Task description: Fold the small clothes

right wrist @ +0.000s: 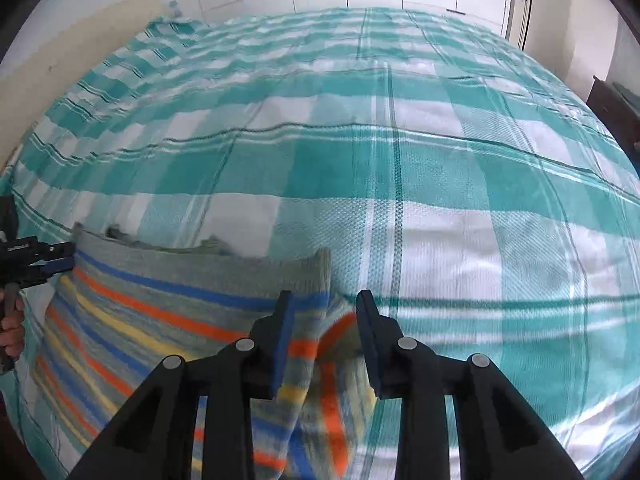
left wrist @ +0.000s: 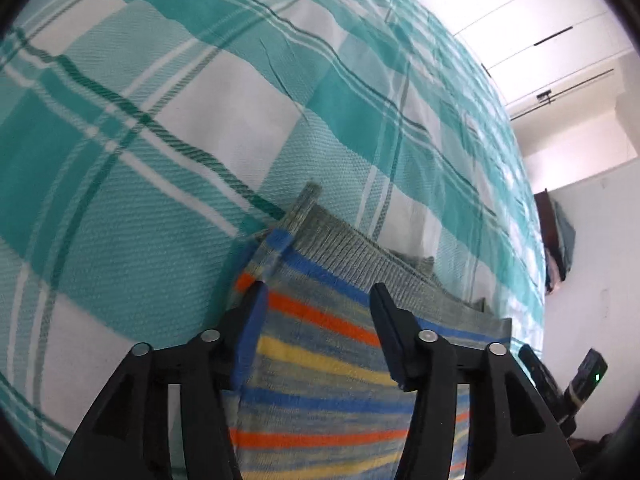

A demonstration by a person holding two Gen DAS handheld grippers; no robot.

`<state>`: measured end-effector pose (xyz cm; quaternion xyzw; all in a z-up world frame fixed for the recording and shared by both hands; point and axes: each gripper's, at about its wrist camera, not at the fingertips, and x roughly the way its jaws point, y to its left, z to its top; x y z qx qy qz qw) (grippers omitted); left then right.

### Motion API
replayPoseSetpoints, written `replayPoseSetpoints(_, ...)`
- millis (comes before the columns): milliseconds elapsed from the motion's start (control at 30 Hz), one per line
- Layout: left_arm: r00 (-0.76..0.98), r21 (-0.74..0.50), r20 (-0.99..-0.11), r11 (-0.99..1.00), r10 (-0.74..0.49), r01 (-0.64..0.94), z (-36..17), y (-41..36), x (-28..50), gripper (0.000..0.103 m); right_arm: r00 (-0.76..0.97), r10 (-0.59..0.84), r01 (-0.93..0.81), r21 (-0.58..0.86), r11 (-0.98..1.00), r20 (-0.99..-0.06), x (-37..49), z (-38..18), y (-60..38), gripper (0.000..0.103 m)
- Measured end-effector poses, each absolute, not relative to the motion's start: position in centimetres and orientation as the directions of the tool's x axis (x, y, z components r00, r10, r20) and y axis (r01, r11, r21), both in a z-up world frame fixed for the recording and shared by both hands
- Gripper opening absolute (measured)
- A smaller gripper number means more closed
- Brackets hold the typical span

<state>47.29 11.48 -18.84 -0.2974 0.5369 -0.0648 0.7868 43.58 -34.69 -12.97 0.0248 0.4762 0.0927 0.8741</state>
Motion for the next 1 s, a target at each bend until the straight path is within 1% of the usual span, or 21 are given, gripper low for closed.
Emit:
replayPoseSetpoints(33, 0.42, -0.532, -0.807, 0.82, -0.415, -0.21, -18.5, 11.6, 46.6, 0.069, 0.521, 0.234, -0.179, 0.163, 0.97, -0.821, 42.0, -12.4, -34.3, 0.032)
replayPoseSetpoints(67, 0.432, -0.515, -0.809, 0.835, -0.399, -0.193, -17.8, 11.7, 45.3, 0.072, 0.505, 0.289, -0.226, 0.199, 0.954, -0.813, 40.4, -11.9, -33.8, 0.032)
replayPoseSetpoints(133, 0.45, -0.495, -0.803, 0.857, -0.39, -0.142, -16.8, 11.5, 42.6, 0.084, 0.439, 0.434, -0.341, 0.301, 0.891, -0.787, 37.0, -12.1, -32.4, 0.032)
replayPoseSetpoints(167, 0.452, -0.495, -0.799, 0.86, -0.396, -0.122, -16.7, 11.4, 41.5, 0.085, 0.388, 0.487, -0.397, 0.335, 0.854, -0.782, 35.1, -12.9, -31.6, 0.03)
replayPoseSetpoints(200, 0.441, -0.489, -0.803, 0.866, -0.402, -0.101, -16.9, 11.1, 39.9, 0.086, 0.35, 0.449, -0.414, 0.294, 0.861, -0.822, 33.1, -14.6, -30.8, 0.028)
replayPoseSetpoints(233, 0.42, -0.478, -0.813, 0.874, -0.403, -0.088, -17.2, 10.9, 38.7, 0.086, 0.317, 0.358, -0.383, 0.226, 0.895, -0.879, 31.7, -16.7, -30.8, 0.028)
replayPoseSetpoints(267, 0.38, -0.452, -0.837, 0.889, -0.393, -0.076, -17.9, 10.6, 37.1, 0.086, 0.274, 0.305, -0.337, 0.206, 0.919, -0.912, 30.5, -18.7, -31.3, 0.021)
replayPoseSetpoints(300, 0.357, -0.43, -0.853, 0.9, -0.379, -0.073, -18.5, 10.6, 36.1, 0.086, 0.272, 0.316, -0.301, 0.231, 0.925, -0.909, 29.2, -19.6, -32.3, 0.02)
replayPoseSetpoints(367, 0.336, -0.396, -0.874, 0.915, -0.351, -0.073, -19.1, 11.0, 33.8, 0.085, 0.311, 0.328, -0.267, 0.249, 0.931, -0.892, 27.4, -18.3, -33.5, 0.017)
replayPoseSetpoints(433, 0.367, -0.403, -0.863, 0.911, -0.346, -0.089, -18.7, 12.1, 32.1, 0.085, 0.374, 0.341, -0.212, 0.279, 0.937, -0.862, 26.8, -16.1, -34.6, 0.023)
replayPoseSetpoints(467, 0.388, -0.423, -0.852, 0.899, -0.353, -0.111, -18.5, 12.9, 31.5, 0.085, 0.4, 0.347, -0.199, 0.289, 0.936, -0.848, 26.8, -15.4, -34.9, 0.034)
replayPoseSetpoints(500, 0.399, -0.443, -0.842, 0.887, -0.363, -0.128, -18.5, 13.4, 31.4, 0.086, 0.417, 0.353, -0.192, 0.298, 0.935, -0.838, 27.1, -14.9, -35.0, 0.04)
replayPoseSetpoints(567, 0.406, -0.463, -0.836, 0.872, -0.369, -0.16, -18.8, 14.0, 31.5, 0.086, 0.418, 0.36, -0.202, 0.301, 0.932, -0.834, 28.1, -14.7, -34.3, 0.04)
replayPoseSetpoints(633, 0.414, -0.435, -0.845, 0.885, -0.337, -0.167, -19.4, 13.8, 32.0, 0.086, 0.437, 0.398, -0.232, 0.327, 0.916, -0.806, 28.7, -14.6, -33.2, 0.04)
replayPoseSetpoints(700, 0.388, -0.378, -0.871, 0.916, -0.303, -0.134, -20.3, 13.0, 32.1, 0.086, 0.419, 0.402, -0.261, 0.316, 0.912, -0.814, 29.3, -15.6, -31.9, 0.04)
replayPoseSetpoints(767, 0.373, -0.29, -0.895, 0.955, -0.246, -0.066, -20.6, 11.8, 32.0, 0.086, 0.316, 0.337, -0.237, 0.271, 0.933, -0.887, 29.8, -18.9, -31.2, 0.038)
replayPoseSetpoints(833, 0.346, -0.224, -0.915, 0.974, -0.205, -0.015, -19.9, 10.8, 31.6, 0.086, 0.348, 0.355, -0.198, 0.302, 0.932, -0.868, 29.1, -19.3, -31.9, 0.034)
replayPoseSetpoints(900, 0.357, -0.285, -0.896, 0.958, -0.266, -0.003, -18.8, 11.6, 31.1, 0.086, 0.356, 0.336, -0.169, 0.294, 0.941, -0.872, 28.1, -17.8, -32.2, 0.035)
replayPoseSetpoints(933, 0.374, -0.33, -0.876, 0.944, -0.306, -0.002, -18.3, 12.1, 31.2, 0.087, 0.371, 0.323, -0.167, 0.28, 0.945, -0.871, 27.5, -17.1, -32.1, 0.037)
replayPoseSetpoints(967, 0.398, -0.381, -0.849, 0.925, -0.346, -0.008, -17.8, 12.8, 31.5, 0.089, 0.392, 0.317, -0.173, 0.27, 0.947, -0.864, 26.7, -16.2, -32.0, 0.044)
replayPoseSetpoints(1000, 0.411, -0.404, -0.837, 0.915, -0.361, -0.019, -17.7, 13.2, 31.9, 0.092, 0.406, 0.326, -0.181, 0.274, 0.944, -0.854, 26.3, -15.6, -31.9, 0.045)
